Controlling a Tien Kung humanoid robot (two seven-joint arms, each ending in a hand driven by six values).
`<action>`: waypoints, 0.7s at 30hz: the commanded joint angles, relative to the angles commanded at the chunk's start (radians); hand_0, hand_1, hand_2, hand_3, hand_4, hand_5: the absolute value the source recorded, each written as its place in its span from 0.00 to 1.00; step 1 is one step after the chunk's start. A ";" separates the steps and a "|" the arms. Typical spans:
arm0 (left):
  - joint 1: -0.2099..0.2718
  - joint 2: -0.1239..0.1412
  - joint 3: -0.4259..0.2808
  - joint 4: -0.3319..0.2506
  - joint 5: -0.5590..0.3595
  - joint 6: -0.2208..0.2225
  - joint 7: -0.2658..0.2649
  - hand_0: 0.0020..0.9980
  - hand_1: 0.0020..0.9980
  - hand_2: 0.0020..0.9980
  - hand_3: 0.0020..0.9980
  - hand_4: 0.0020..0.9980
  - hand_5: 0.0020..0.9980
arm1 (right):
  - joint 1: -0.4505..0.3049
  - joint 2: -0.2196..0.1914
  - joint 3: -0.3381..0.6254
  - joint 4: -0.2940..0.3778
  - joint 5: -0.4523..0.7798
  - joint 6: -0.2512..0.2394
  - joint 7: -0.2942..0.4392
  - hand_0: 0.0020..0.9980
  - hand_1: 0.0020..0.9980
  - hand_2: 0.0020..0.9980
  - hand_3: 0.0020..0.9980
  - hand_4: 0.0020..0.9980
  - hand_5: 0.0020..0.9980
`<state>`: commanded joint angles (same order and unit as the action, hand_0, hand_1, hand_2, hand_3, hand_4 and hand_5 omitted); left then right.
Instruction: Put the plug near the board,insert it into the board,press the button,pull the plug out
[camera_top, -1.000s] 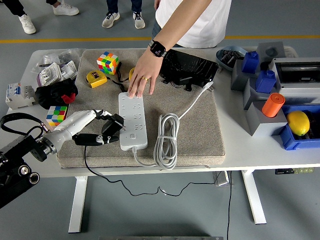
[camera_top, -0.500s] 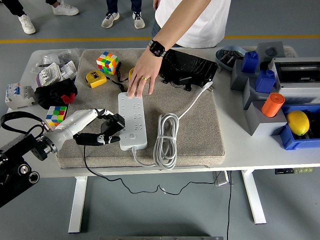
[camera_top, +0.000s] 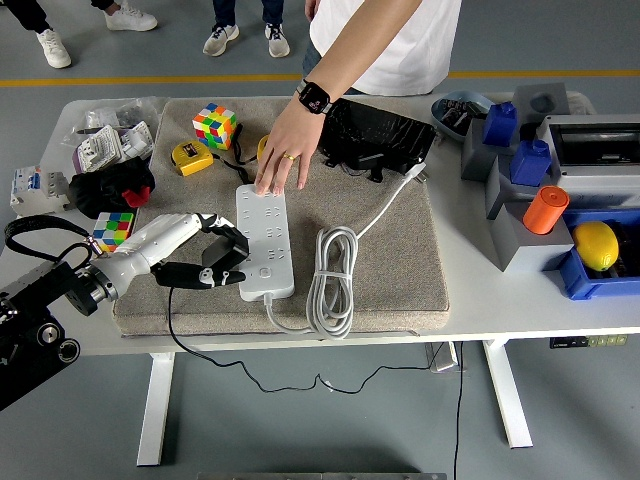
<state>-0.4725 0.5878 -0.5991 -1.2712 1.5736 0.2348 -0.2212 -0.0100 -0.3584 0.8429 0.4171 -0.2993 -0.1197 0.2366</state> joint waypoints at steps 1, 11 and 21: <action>-0.002 -0.002 0.003 0.001 0.000 0.001 0.000 0.67 0.70 0.70 0.70 0.98 0.74 | 0.000 0.000 0.000 0.000 0.000 0.000 0.000 0.71 0.71 0.71 0.60 1.00 0.60; 0.009 0.013 -0.024 0.005 -0.001 0.007 -0.009 0.66 0.70 0.70 0.70 0.97 0.74 | -0.001 0.001 -0.001 -0.001 0.000 0.000 0.000 0.71 0.71 0.71 0.60 1.00 0.60; 0.019 0.022 -0.045 0.025 0.010 0.006 0.001 0.66 0.70 0.69 0.69 0.96 0.73 | 0.002 0.000 -0.003 -0.001 0.000 0.000 0.000 0.71 0.71 0.71 0.60 1.00 0.59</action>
<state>-0.4537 0.6100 -0.6443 -1.2459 1.5833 0.2409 -0.2207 -0.0077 -0.3581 0.8400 0.4164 -0.2996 -0.1192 0.2367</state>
